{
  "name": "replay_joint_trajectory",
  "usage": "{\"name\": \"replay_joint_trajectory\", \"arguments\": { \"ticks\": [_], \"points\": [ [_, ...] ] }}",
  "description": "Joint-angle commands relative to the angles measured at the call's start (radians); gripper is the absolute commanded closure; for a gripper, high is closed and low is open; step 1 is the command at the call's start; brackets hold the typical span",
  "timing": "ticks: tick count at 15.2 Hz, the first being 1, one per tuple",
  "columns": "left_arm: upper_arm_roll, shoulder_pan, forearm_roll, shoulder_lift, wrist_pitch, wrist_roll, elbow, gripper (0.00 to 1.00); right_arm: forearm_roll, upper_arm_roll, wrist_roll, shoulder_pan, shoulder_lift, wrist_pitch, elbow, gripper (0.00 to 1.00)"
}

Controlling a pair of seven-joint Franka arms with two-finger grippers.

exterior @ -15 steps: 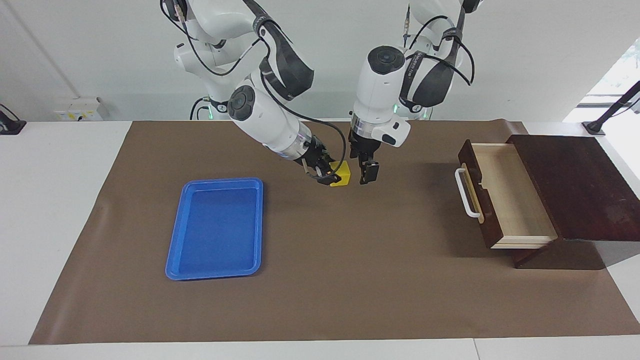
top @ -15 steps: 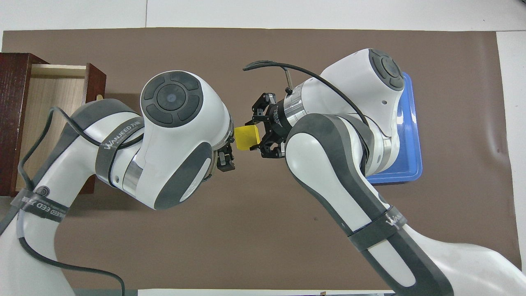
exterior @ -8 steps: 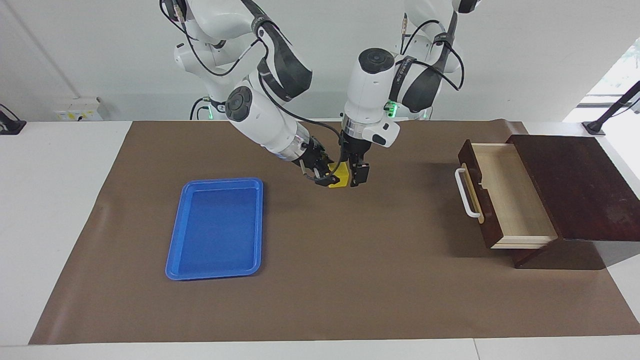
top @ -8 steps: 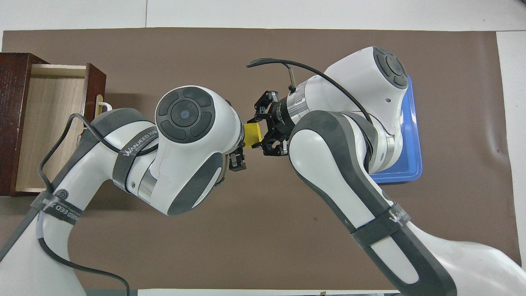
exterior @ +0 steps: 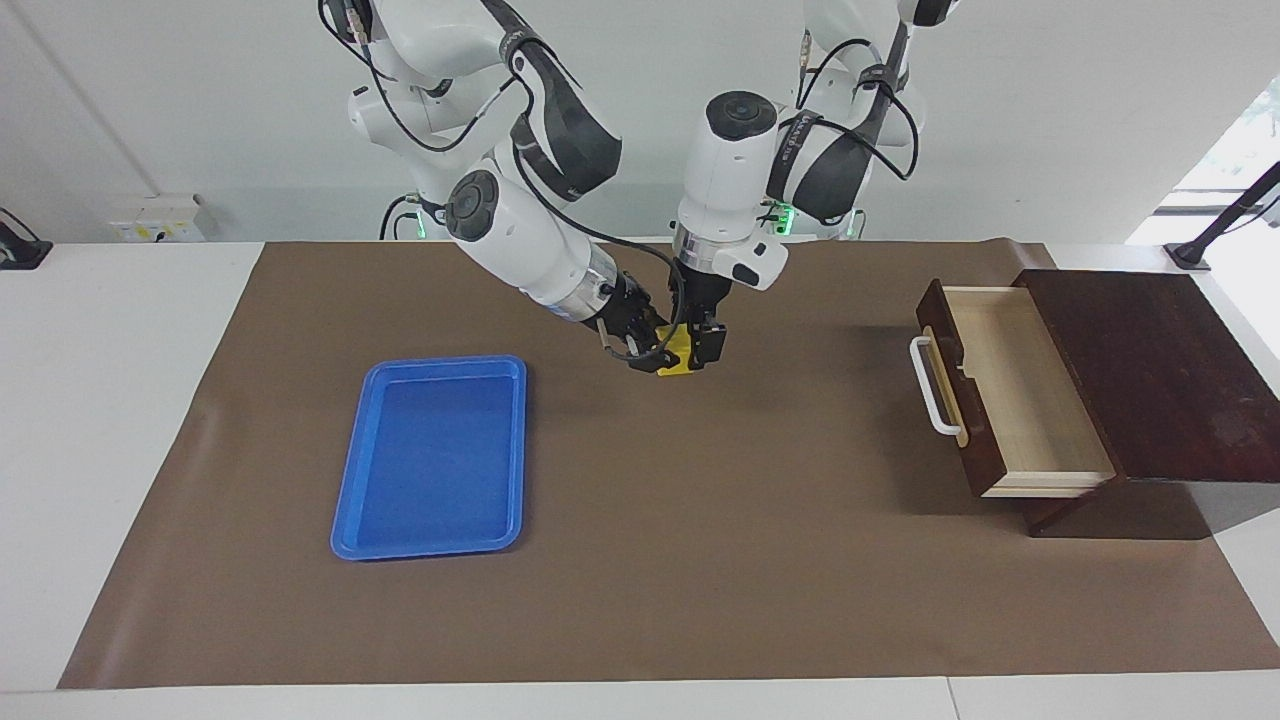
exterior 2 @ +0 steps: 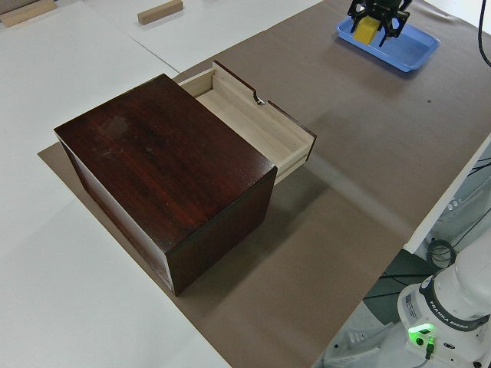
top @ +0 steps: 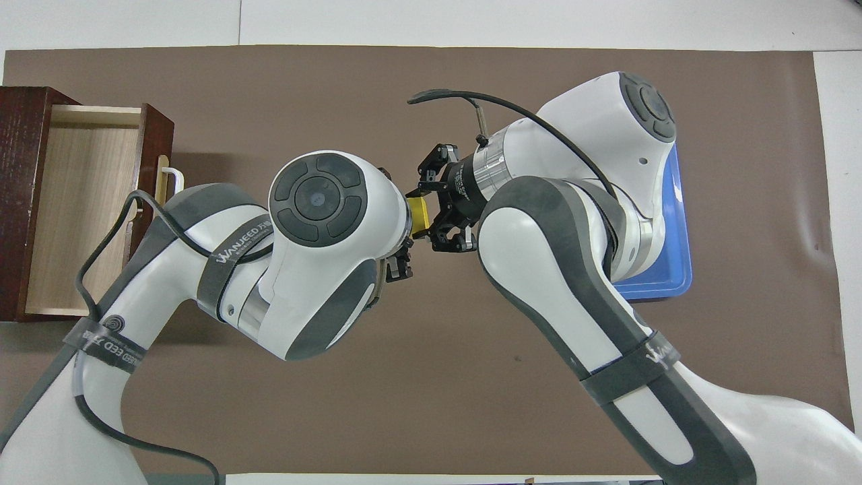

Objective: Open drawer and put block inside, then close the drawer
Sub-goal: 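Pass the yellow block from the right gripper to the left gripper, then carry the block into the drawer with the left gripper while the right withdraws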

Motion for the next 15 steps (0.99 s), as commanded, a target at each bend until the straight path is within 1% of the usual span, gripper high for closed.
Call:
{"name": "replay_joint_trajectory", "arguments": {
  "ticks": [1, 6, 7, 10, 12, 13, 15],
  "points": [
    [0.013, -0.019, -0.007, -0.004, 0.026, -0.009, -0.014, 1.0, 0.023, 0.007, 0.014, -0.014, 0.012, -0.008, 0.029, 1.0],
    [0.013, -0.018, -0.007, -0.003, 0.028, -0.004, -0.015, 1.0, 0.023, 0.007, 0.015, -0.014, 0.012, -0.008, 0.029, 1.0],
    [0.013, -0.016, -0.007, -0.003, 0.026, 0.0, -0.015, 1.0, 0.021, 0.005, 0.028, -0.014, 0.01, -0.008, 0.029, 0.01],
    [0.015, -0.002, -0.007, -0.006, -0.022, 0.028, -0.002, 1.0, 0.021, 0.004, 0.038, -0.024, 0.01, -0.011, 0.031, 0.0],
    [0.024, 0.034, -0.007, -0.023, -0.114, 0.107, 0.037, 1.0, 0.023, 0.002, 0.038, -0.024, 0.009, -0.016, 0.031, 0.0],
    [0.024, 0.079, -0.013, -0.044, -0.174, 0.182, 0.052, 1.0, 0.021, 0.002, 0.038, -0.024, 0.01, -0.016, 0.032, 0.0],
    [0.024, 0.199, -0.036, -0.104, -0.239, 0.322, 0.048, 1.0, 0.023, 0.0, 0.038, -0.024, 0.009, -0.019, 0.032, 0.0]
  ]
}}
